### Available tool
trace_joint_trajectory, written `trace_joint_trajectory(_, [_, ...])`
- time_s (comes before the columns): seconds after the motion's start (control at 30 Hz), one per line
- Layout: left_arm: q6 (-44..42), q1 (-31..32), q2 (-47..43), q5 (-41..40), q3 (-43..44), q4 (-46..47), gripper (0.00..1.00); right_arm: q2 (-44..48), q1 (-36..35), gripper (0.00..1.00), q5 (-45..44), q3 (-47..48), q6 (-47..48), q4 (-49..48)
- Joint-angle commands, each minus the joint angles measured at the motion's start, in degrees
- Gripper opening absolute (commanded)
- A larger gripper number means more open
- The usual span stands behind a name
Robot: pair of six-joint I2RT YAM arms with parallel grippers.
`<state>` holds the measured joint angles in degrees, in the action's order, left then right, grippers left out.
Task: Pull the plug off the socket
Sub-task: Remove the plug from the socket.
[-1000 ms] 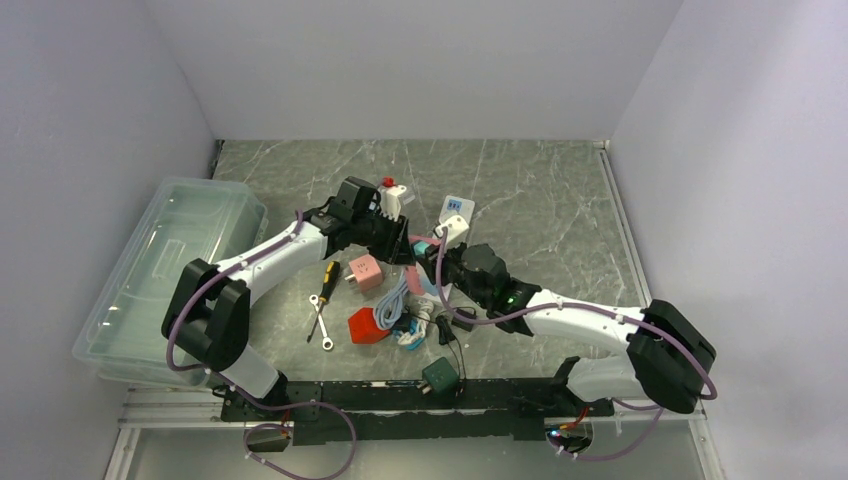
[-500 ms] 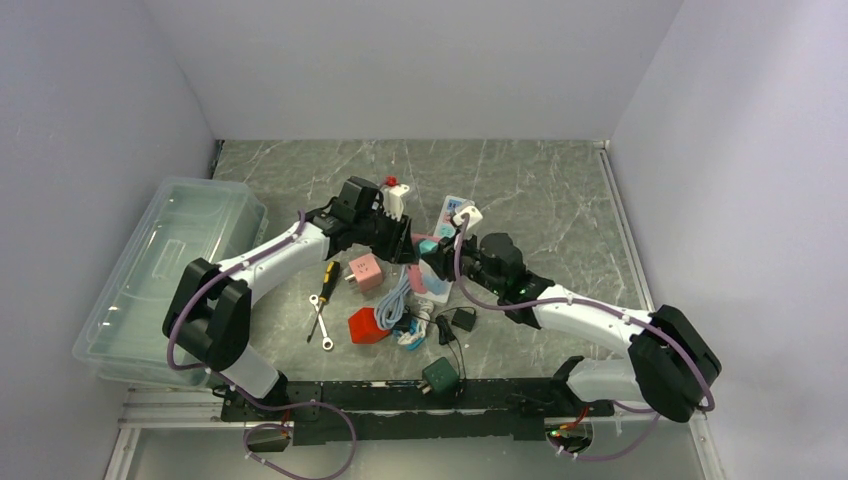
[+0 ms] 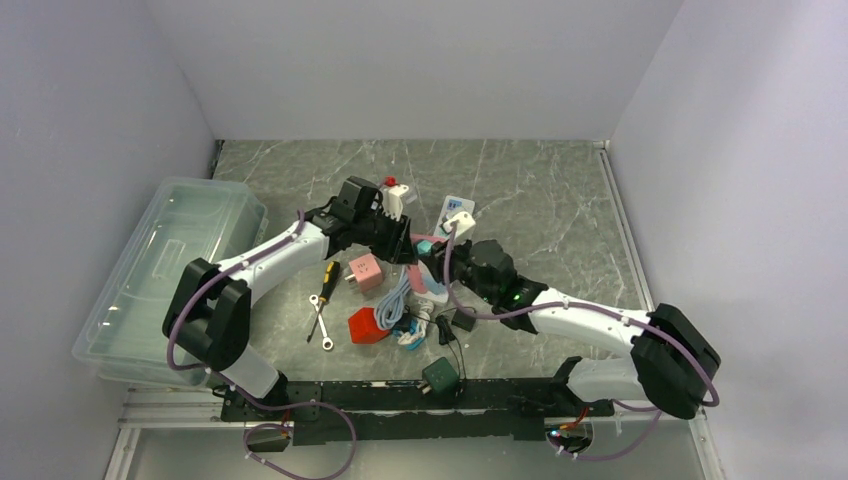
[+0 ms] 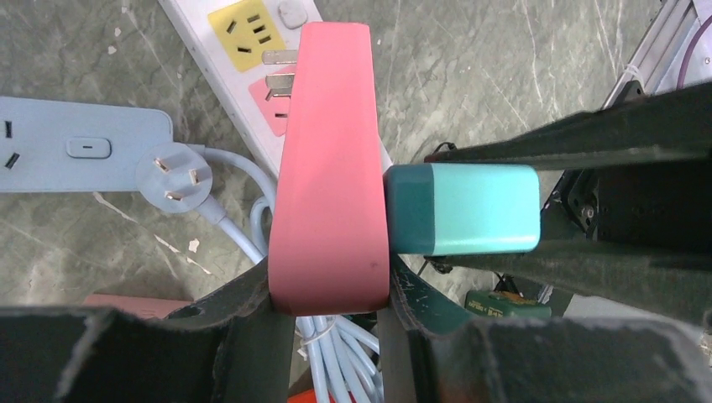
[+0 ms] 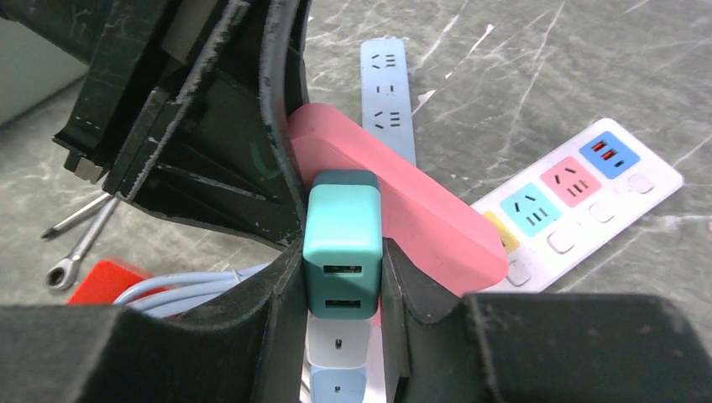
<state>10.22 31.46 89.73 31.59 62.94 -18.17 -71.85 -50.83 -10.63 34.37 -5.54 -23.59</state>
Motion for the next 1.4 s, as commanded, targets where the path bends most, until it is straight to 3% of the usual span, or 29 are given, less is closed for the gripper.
trace_joint_trajectory(0.0, [-0.4, -0.2, -0.4, -0.9, 1.7, -0.1, 0.0, 4.2, 9.3, 0.0, 9.5, -2.7, -5.2, -2.8])
trace_joint_trajectory(0.17, [-0.5, -0.2, -0.5, -1.3, 1.8, -0.3, 0.0, 5.7, 10.7, 0.0, 11.6, -3.1, -4.7, -2.4])
trace_joint_trajectory(0.4, [-0.5, -0.2, 0.0, -1.9, 2.0, -0.7, 0.0, 1.4, -3.3, 0.0, -5.4, 1.4, 4.8, 1.0])
trace_joint_trajectory(0.53, [-0.4, -0.2, 0.3, -2.9, 2.2, -1.3, 0.0, -0.4, -6.8, 0.0, -11.3, 2.8, 7.4, 1.6])
trace_joint_trajectory(0.7, [-0.4, -0.2, 0.3, -3.0, 2.2, -1.4, 0.0, 1.7, -4.4, 0.0, -7.6, 0.8, 4.1, 0.2])
trace_joint_trajectory(0.9, [-0.5, -0.2, 0.1, -3.3, 2.2, -1.5, 0.0, 6.2, 7.7, 0.0, 5.1, -2.5, -4.1, -1.0])
trace_joint_trajectory(0.97, [-0.5, -0.2, 0.0, -3.3, 2.2, -1.4, 0.0, 7.1, 8.7, 0.0, 5.4, -2.9, -4.0, -0.8])
trace_joint_trajectory(1.13, [-0.5, -0.2, 0.8, -3.4, 2.4, -1.5, 0.0, 6.2, 7.0, 0.0, 4.4, -1.8, -2.3, -0.1])
trace_joint_trajectory(1.37, [-0.6, -0.3, 0.4, -3.7, 2.4, -1.8, 0.0, 0.7, -4.2, 0.0, -8.6, 2.1, 5.0, 1.7])
